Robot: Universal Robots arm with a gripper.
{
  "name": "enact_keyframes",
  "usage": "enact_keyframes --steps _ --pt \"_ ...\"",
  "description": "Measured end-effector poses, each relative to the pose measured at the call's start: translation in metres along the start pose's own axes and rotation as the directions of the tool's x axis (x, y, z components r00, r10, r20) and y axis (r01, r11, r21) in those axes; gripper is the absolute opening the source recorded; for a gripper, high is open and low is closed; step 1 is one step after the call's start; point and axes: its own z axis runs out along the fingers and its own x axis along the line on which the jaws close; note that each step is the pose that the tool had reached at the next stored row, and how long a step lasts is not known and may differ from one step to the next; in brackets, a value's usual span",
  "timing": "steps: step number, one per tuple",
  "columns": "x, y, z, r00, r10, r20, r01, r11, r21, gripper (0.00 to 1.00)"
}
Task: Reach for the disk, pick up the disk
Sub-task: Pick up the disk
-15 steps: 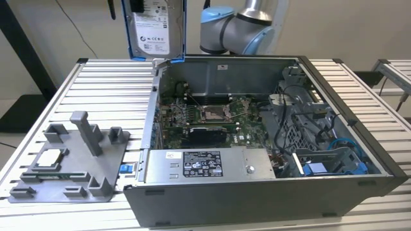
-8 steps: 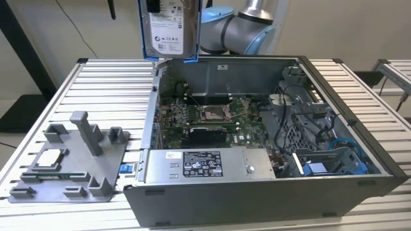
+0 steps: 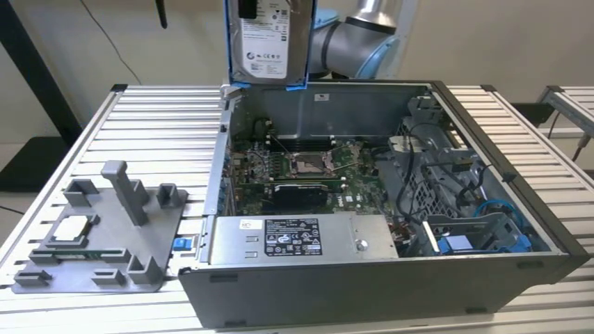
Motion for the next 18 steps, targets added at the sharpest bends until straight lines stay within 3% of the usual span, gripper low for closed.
enact_keyframes --steps 18 --pt "-0.0039 -0.0617 -0.0026 1.0 0.0 -0.0002 0.0 1.0 -0.003 0.0"
